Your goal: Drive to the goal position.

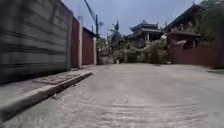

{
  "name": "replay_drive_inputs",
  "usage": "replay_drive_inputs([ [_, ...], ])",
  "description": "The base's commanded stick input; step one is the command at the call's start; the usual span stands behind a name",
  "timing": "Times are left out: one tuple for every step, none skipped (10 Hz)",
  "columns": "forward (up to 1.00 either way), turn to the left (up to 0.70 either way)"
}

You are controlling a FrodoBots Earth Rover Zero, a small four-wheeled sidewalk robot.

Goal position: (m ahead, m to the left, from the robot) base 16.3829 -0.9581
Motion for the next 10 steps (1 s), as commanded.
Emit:
replay_drive_inputs([
  [1.00,0.00],
  [1.00,0.00],
  [1.00,0.00],
  [1.00,0.00],
  [1.00,0.00],
  [1.00,0.00],
  [1.00,0.00],
  [1.00,0.00],
  [1.00,0.00],
  [1.00,0.00],
])
